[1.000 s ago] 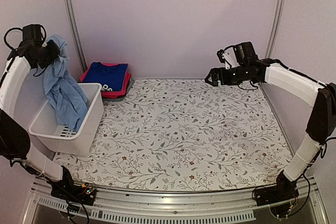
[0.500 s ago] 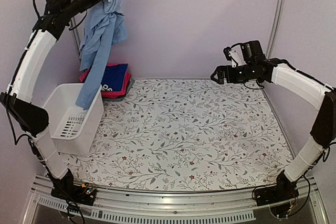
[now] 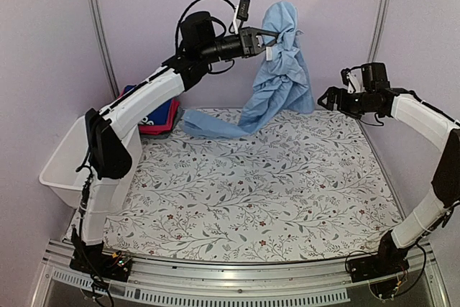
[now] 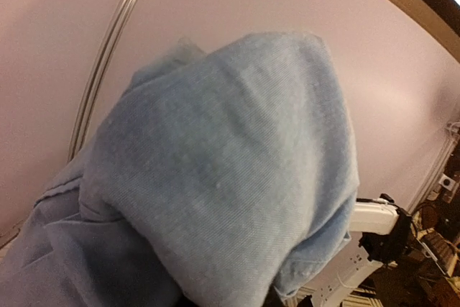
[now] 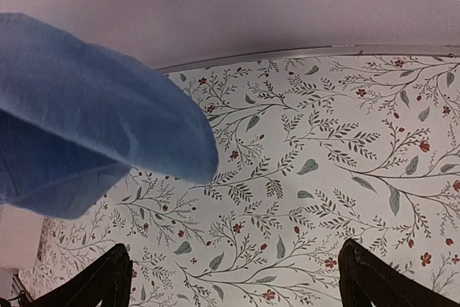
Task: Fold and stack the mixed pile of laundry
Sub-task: Flatten out the crumpled shirt at the center of the board.
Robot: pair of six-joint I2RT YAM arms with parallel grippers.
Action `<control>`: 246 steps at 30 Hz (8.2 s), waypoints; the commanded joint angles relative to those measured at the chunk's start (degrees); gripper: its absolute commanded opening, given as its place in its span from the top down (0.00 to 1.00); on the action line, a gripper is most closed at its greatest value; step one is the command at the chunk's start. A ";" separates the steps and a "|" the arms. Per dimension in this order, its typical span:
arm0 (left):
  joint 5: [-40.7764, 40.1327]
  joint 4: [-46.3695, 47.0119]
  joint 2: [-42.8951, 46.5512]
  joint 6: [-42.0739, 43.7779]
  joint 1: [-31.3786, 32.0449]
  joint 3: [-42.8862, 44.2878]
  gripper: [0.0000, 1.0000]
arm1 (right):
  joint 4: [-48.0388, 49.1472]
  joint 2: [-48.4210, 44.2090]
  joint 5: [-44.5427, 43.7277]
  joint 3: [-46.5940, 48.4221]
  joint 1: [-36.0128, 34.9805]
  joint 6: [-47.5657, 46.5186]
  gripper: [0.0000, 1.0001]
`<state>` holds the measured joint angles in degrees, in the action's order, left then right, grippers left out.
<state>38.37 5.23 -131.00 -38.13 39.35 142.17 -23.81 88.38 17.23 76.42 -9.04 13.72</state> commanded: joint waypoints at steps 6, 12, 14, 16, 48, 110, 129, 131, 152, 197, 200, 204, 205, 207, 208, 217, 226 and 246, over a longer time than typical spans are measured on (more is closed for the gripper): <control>6.95 13.03 4.53 -10.26 -3.07 -14.60 1.00 | 3.20 -3.09 3.88 -3.77 5.69 4.25 0.01; 8.66 6.04 9.65 -4.06 -8.97 -40.32 1.00 | 3.36 -2.23 7.25 -4.45 5.77 3.41 0.01; 4.46 -1.69 12.05 2.29 -9.65 -46.37 0.84 | 3.32 -1.95 9.10 -4.84 5.75 2.87 0.01; -2.23 -10.34 13.90 6.07 -10.80 -49.34 0.66 | 2.85 -1.56 11.29 -5.06 5.74 1.98 0.01; -3.42 -21.83 13.04 18.40 -5.33 -37.31 1.00 | -1.73 6.93 18.40 1.59 -5.29 1.98 0.06; -17.61 -9.95 42.01 16.42 -14.28 -41.53 1.00 | -6.64 7.56 4.48 43.11 -36.04 -9.89 1.00; -15.96 -22.00 -1.99 12.88 -7.16 6.65 0.51 | 0.90 -23.02 3.47 -10.64 -5.23 16.70 1.00; -14.80 -24.04 -1.54 11.20 -8.00 3.32 0.31 | -3.87 -23.66 0.73 -15.51 -5.04 15.72 1.00; -23.83 -44.00 29.51 19.95 -8.12 -62.31 0.14 | -20.31 -17.42 -10.76 -13.21 -2.91 9.36 0.04; -33.11 -36.86 38.85 16.23 -11.85 -57.92 1.00 | -14.85 -5.14 3.28 -8.19 -2.88 -4.86 0.05; -28.84 -36.24 38.48 19.34 -13.05 -48.91 1.00 | -16.68 0.71 -5.74 -5.30 -2.86 -8.75 0.04; -25.90 -35.76 35.02 22.98 -13.11 -41.72 1.00 | -16.02 7.59 -9.55 -1.60 -2.88 -13.76 0.04; -24.96 -35.59 34.26 24.62 -13.09 -40.31 1.00 | -15.54 9.01 -9.62 -0.76 -2.89 -15.48 0.04; -24.38 -35.71 32.96 28.06 -13.12 -37.78 1.00 | -15.31 11.44 -11.18 1.73 -2.91 -18.66 0.04; -23.95 -35.80 32.56 29.76 -13.13 -36.69 1.00 | -15.15 12.12 -11.22 2.47 -2.92 -21.13 0.03; -21.64 -33.67 32.40 36.69 -15.81 -33.76 1.00 | -6.75 10.23 -6.10 2.48 -2.81 -31.05 0.01; -16.35 -30.62 28.85 35.82 -18.50 -26.38 1.00 | -6.76 15.21 8.95 8.09 -3.63 -34.03 0.02; 3.90 -15.70 22.09 30.73 -5.93 -20.82 1.00 | -8.15 29.06 4.19 31.72 -1.99 -18.49 1.00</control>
<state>31.73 -13.82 -108.27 -9.50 22.15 124.44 -32.38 114.10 21.39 104.25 -12.53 -10.90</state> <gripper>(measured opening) 0.003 0.004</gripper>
